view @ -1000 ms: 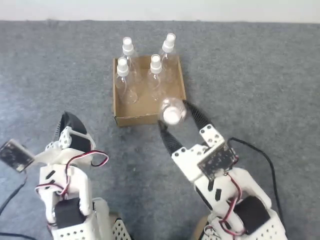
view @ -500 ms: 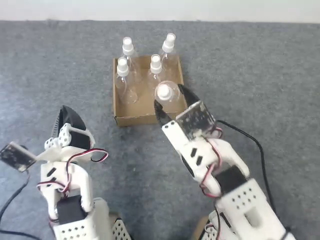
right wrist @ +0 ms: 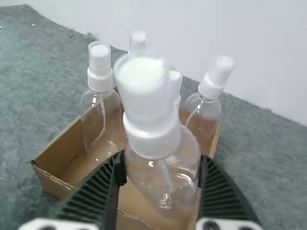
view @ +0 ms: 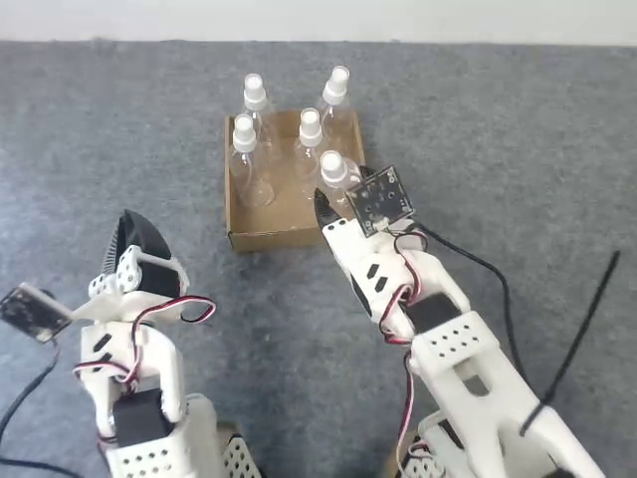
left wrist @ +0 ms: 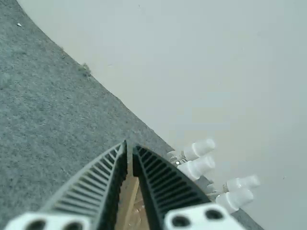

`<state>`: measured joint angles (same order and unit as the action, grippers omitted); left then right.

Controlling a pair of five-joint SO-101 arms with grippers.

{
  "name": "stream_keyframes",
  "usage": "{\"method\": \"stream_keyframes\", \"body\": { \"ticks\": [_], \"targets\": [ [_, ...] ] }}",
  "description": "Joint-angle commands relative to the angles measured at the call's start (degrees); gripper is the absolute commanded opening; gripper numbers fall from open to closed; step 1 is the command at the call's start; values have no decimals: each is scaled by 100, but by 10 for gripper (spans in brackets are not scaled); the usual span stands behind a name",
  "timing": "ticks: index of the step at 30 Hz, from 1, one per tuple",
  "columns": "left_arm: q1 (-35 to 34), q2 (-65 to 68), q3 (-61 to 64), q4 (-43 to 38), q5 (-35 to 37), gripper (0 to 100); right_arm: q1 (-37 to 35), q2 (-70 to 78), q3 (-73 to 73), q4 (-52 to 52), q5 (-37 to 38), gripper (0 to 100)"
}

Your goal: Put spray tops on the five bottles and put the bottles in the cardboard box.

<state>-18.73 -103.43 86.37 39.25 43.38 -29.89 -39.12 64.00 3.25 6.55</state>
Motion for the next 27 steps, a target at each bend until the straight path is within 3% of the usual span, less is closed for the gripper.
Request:
{"method": "stream_keyframes", "body": {
  "ticks": [1, 12, 27],
  "targets": [
    [18, -105, -57, -176, -53, 13, 75, 303, -387, -488, -387, 112],
    [9, -105, -57, -176, -53, 13, 110, 1332, -396, -1270, -536, 112],
    [0, -105, -57, -176, -53, 13, 356, 2404, -1433, -435, -993, 112]
  ]
}}
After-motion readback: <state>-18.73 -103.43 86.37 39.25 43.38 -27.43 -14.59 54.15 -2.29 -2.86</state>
